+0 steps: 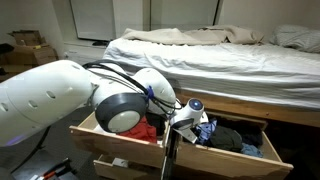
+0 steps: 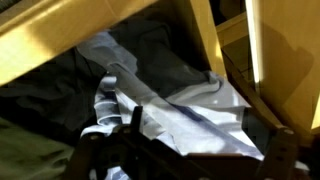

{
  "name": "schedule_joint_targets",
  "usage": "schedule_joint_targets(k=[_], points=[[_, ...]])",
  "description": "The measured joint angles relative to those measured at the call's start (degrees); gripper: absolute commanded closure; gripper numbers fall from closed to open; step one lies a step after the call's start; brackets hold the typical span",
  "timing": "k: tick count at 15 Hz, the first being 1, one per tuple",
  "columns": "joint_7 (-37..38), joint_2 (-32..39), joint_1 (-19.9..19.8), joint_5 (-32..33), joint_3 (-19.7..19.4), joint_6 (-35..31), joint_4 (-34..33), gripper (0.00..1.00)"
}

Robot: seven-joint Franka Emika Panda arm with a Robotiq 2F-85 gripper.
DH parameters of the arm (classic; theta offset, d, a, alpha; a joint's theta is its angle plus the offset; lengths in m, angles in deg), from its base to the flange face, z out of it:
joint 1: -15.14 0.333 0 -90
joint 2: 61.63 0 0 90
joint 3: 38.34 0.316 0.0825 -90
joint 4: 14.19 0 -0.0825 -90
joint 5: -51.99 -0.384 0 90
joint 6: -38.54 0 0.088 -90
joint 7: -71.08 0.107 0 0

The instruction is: Remove the blue shirt from the top most drawer on the right and put it inside the topmost drawer on the left

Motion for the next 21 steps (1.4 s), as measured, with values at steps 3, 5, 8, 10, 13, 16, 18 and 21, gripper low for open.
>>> schedule_joint_targets(k=[3, 5, 8, 10, 13, 16, 18, 21], points=[[0.2, 1.84, 0.02, 0.0, 0.36, 0.1, -2.36, 0.47], [0.44, 3.01, 0.02, 0.0, 0.52, 0.16, -3.71, 0.62], [0.86, 4.52, 0.02, 0.0, 0.77, 0.29, -5.74, 0.82], [1.12, 5.42, 0.01, 0.0, 0.83, 0.51, -7.04, 0.96], [1.16, 5.79, -0.85, 0.01, 0.71, 2.19, -7.39, 1.0], [1.55, 5.7, -1.58, 0.02, -0.55, 7.82, -8.37, 0.99], [2.33, 5.22, -1.62, 0.02, -2.16, 11.63, -9.42, 0.99], [4.84, 3.34, -1.57, 0.49, -4.76, 13.82, -10.33, 0.99]])
